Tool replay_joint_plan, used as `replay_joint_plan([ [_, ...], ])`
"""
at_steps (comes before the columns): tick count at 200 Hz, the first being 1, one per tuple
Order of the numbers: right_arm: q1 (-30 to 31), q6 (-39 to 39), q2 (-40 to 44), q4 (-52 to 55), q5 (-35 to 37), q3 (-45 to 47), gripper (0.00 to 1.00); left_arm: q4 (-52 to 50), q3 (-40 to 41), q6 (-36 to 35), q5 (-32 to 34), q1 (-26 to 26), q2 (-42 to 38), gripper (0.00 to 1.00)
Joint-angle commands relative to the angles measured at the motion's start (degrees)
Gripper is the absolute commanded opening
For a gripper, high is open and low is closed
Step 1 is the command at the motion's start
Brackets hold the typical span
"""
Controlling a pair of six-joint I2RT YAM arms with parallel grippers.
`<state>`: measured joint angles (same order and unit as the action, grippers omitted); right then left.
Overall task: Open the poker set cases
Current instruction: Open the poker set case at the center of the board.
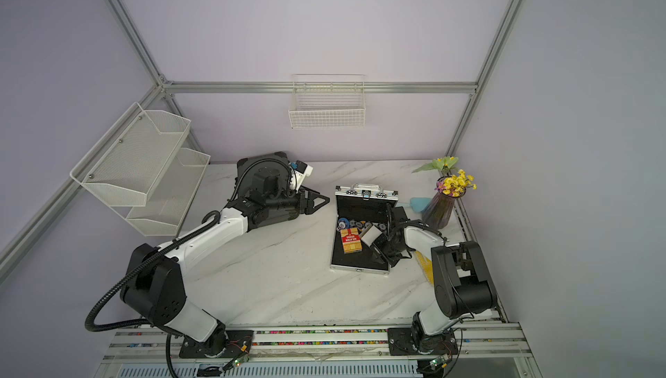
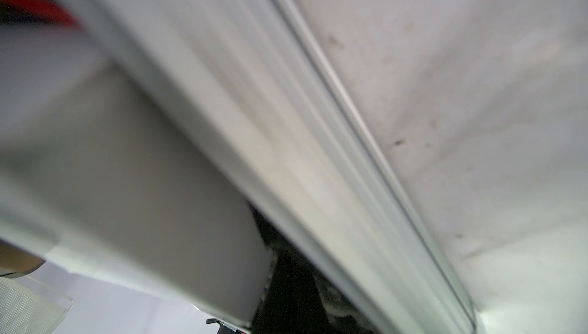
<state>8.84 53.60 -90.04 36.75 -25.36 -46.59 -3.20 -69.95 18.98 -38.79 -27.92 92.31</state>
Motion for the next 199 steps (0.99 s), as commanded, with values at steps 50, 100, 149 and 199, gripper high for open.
replay_joint_plan([
  [50,-0.5,-1.1,0.4,3.2,0.4,-1.7,0.11,3.9,-7.8,8.1,-0.4,-1.3,8.8,0.73],
  [100,-0.5,-1.5,3.0,3.5,0.3,-1.7,0.13,11.3,-11.7,17.0,1.4,-1.2,13.7,0.74],
  [149,-0.6,-3.9,5.1,3.4,0.1,-2.2,0.18,11.8,-13.9,22.1,6.0,-0.9,16.4,0.74],
  [199,-0.6,-4.0,9.7,3.9,0.4,-0.6,0.19,12.3,-15.3,24.5,7.3,-0.8,17.6,0.74],
])
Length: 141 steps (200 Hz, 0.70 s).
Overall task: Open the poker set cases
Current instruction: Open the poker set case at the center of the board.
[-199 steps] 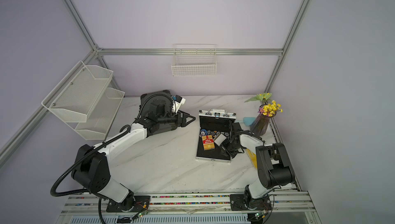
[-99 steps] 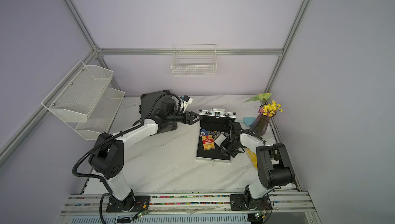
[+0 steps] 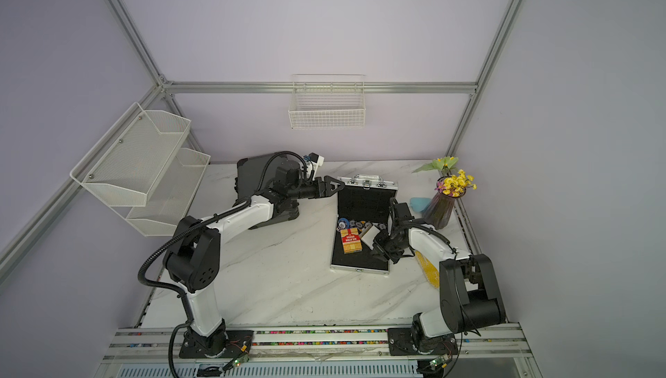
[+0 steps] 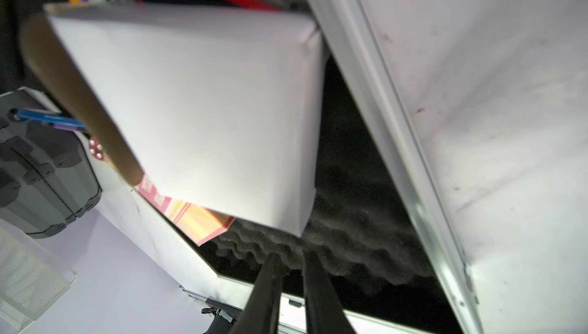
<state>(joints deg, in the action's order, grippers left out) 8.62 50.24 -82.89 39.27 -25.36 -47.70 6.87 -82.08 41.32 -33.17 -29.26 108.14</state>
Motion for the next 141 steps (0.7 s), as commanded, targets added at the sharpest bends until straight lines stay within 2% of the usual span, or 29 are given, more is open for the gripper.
replay_joint_plan([
  [1,-0.3,-0.7,2.7,1.4,0.4,0.5,0.2,2.3,-3.2,2.2,1.7,0.5,1.8,0.74],
  [72,-0.2,-2.6,7.9,2.1,0.1,1.4,0.21,2.6,-2.6,2.8,3.5,0.7,-0.1,0.78],
  [141,0.0,-0.4,15.2,1.8,0.1,2.6,0.23,3.0,-2.1,3.2,3.9,1.2,-2.8,0.82],
])
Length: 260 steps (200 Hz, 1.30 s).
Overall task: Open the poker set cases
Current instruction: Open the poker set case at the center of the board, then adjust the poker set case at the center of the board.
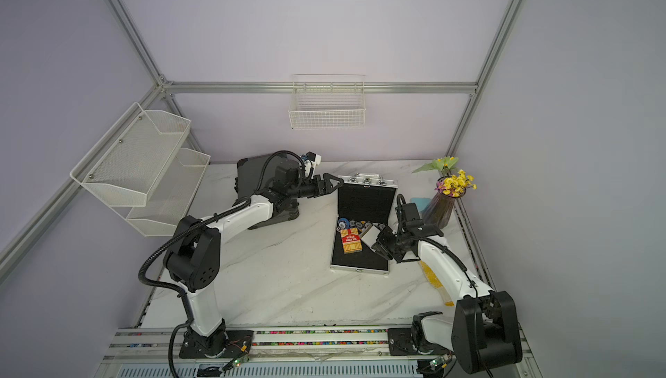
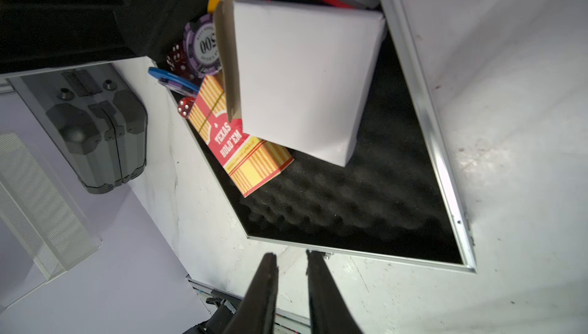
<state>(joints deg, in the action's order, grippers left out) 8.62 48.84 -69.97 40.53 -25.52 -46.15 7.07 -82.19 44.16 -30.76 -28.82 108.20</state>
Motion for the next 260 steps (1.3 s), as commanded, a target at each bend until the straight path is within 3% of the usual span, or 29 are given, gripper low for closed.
replay_joint_plan([
  [1,0.0,1.0,2.4,0.5,0.3,1.0,0.23,2.7,-2.0,0.4,1.5,0.8,-2.9,0.82],
  [33,2.9,2.4,4.7,-1.1,1.2,-0.5,0.24,2.8,-1.2,0.9,1.3,1.5,-4.8,0.83],
  [78,15.7,3.9,3.5,-3.7,10.2,-7.5,0.27,1.0,1.7,-1.1,2.5,3.5,-10.5,0.83],
  [115,25.4,3.9,1.1,-11.3,18.6,-10.4,0.29,-6.3,7.5,-6.8,8.4,8.4,-20.2,0.84],
  [146,26.5,3.8,-2.6,-18.0,18.3,-10.1,0.35,-12.0,10.9,-9.6,9.0,13.7,-26.3,0.84],
  [172,30.8,1.7,-8.1,-23.7,19.6,-14.3,0.39,-13.9,16.7,-9.8,10.5,19.4,-31.8,0.85],
  [196,34.2,-2.3,-17.7,-26.4,21.7,-22.8,0.5,-16.0,20.7,-9.7,9.5,26.1,-33.4,0.86],
  [215,35.3,-4.5,-24.8,-30.3,22.5,-28.5,0.57,-16.7,22.9,-9.0,7.6,30.9,-32.7,0.86],
  [260,35.3,-9.3,-42.9,-33.8,25.2,-42.6,0.64,-17.8,23.1,-9.6,5.6,38.1,-25.2,0.86],
])
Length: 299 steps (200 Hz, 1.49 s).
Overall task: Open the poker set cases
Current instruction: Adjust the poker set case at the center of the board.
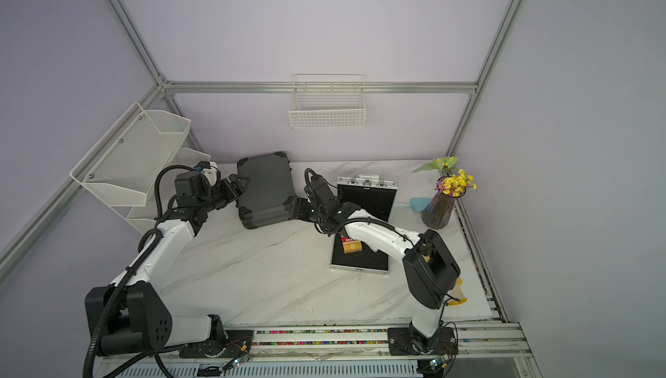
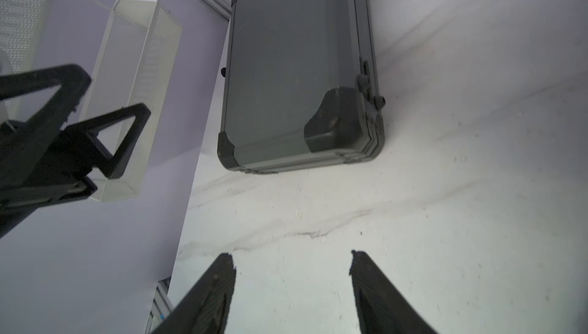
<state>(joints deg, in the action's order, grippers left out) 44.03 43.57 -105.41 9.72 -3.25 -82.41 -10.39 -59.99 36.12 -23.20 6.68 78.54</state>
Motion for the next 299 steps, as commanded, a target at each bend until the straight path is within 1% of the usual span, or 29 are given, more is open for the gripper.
replay_joint_plan([
  [1,-0.2,-4.1,-7.9,-2.8,3.0,-6.7,0.64,-0.3,0.9,-1.5,-1.9,2.7,4.6,0.86],
  [32,-0.4,-5.4,-17.4,-1.1,3.5,-14.9,0.65,0.1,-0.2,-0.7,-2.0,3.5,10.9,0.85],
  [71,-2.2,-5.5,-22.7,0.1,2.6,-19.6,0.65,1.8,-1.1,0.2,-1.4,3.5,15.9,0.83],
  [122,-4.5,-5.9,-27.8,1.6,-4.4,-23.7,0.65,3.4,0.5,1.4,-2.7,3.3,18.2,0.82],
  [151,-4.6,-6.6,-32.7,4.4,-9.3,-30.1,0.64,4.2,0.1,2.1,-5.1,2.1,20.0,0.8],
  [174,-4.5,-7.1,-35.9,6.2,-13.7,-34.2,0.61,4.2,0.9,2.1,-4.9,-0.2,19.7,0.79],
  [209,-4.2,-7.7,-37.6,5.9,-19.3,-35.1,0.57,4.8,2.2,2.5,-5.1,-4.3,19.2,0.79],
  [243,-3.2,-8.9,-37.9,6.5,-21.3,-35.1,0.55,5.6,4.0,3.7,-5.8,-7.7,18.0,0.79],
  [299,-1.7,-10.0,-37.7,7.2,-23.1,-34.1,0.54,7.9,8.2,6.2,-6.9,-12.1,13.8,0.79],
])
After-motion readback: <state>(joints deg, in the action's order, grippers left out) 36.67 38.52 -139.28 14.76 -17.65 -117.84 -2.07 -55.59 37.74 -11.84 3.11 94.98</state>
